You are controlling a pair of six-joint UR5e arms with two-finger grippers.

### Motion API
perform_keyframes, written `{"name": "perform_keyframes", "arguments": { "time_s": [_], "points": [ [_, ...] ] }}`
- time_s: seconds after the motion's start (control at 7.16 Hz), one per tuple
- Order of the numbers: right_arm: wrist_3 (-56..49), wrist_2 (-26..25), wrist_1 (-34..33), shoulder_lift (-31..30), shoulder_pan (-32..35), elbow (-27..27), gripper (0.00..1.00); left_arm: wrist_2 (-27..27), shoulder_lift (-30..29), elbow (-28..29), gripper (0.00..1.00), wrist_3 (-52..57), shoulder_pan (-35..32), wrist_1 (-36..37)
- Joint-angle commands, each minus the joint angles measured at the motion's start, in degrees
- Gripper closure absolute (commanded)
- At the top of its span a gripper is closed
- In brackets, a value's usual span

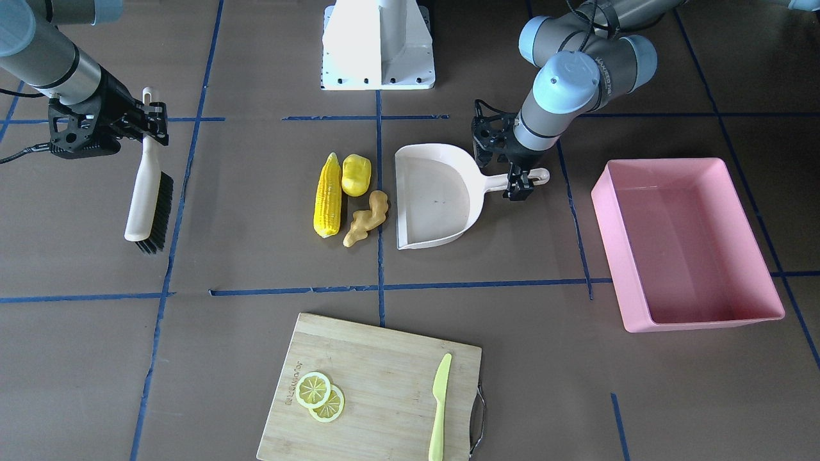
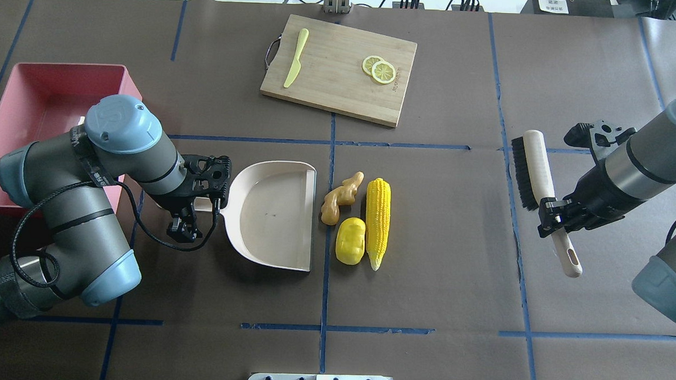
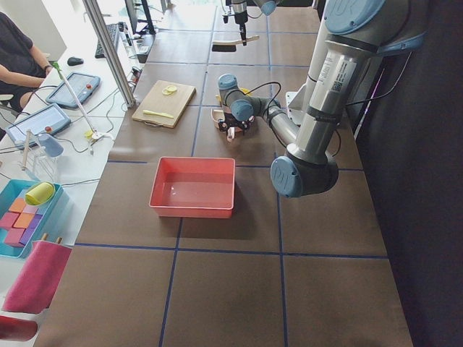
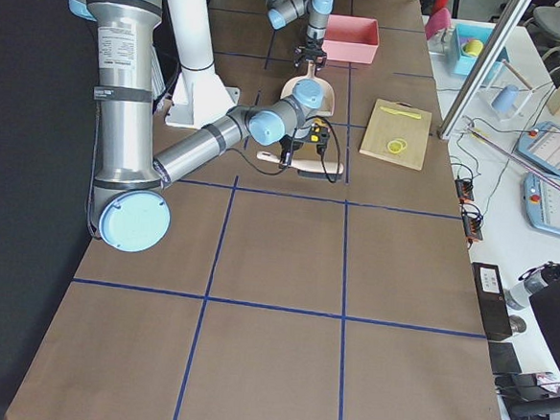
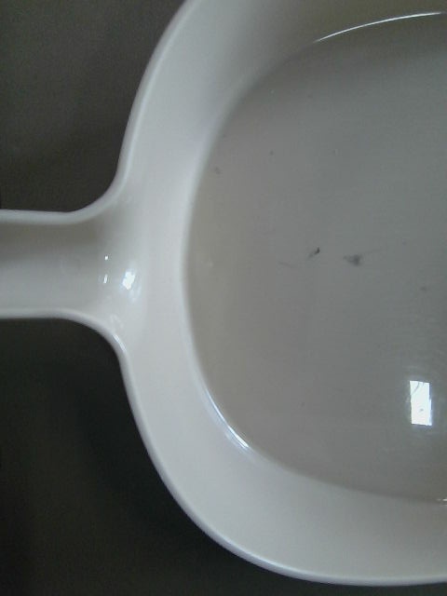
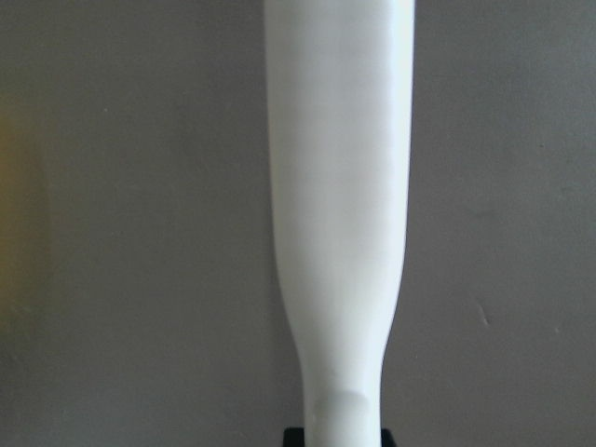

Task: Sweep and dump trash into bin
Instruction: 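Grasp the dustpan handle with the left gripper while the right grasps the brush, then hold the dustpan still with the left gripper while the right brings the brush over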

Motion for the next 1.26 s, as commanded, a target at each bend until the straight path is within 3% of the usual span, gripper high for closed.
{"name": "perform_keyframes", "arguments": {
  "time_s": [0.0, 0.14, 0.28, 0.7, 1.12],
  "points": [
    [0.0, 0.2, 0.0, 0.0, 0.0, 0.0, 1.0, 1.8, 0.2, -0.1, 0.3, 0.2, -0.6, 0.0],
    [0.0, 0.3, 0.0, 0.0, 0.0, 0.0, 1.0, 5.3, 0.1, -0.2, 0.57, 0.2, -0.5, 0.5],
    [0.1, 0.3, 0.0, 0.0, -0.2, 0.0, 1.0, 7.4, -0.1, -0.4, 0.91, 0.1, -0.5, 3.1],
    [0.1, 0.5, -2.0, 1.4, -0.7, 0.0, 1.0, 7.5, -0.3, -1.7, 1.0, 0.2, -0.3, 7.1],
    [0.2, 0.4, -4.0, 2.6, -1.5, 0.0, 1.0, 8.1, -0.4, -3.3, 1.0, 0.1, -0.1, 8.3]
  ]
}}
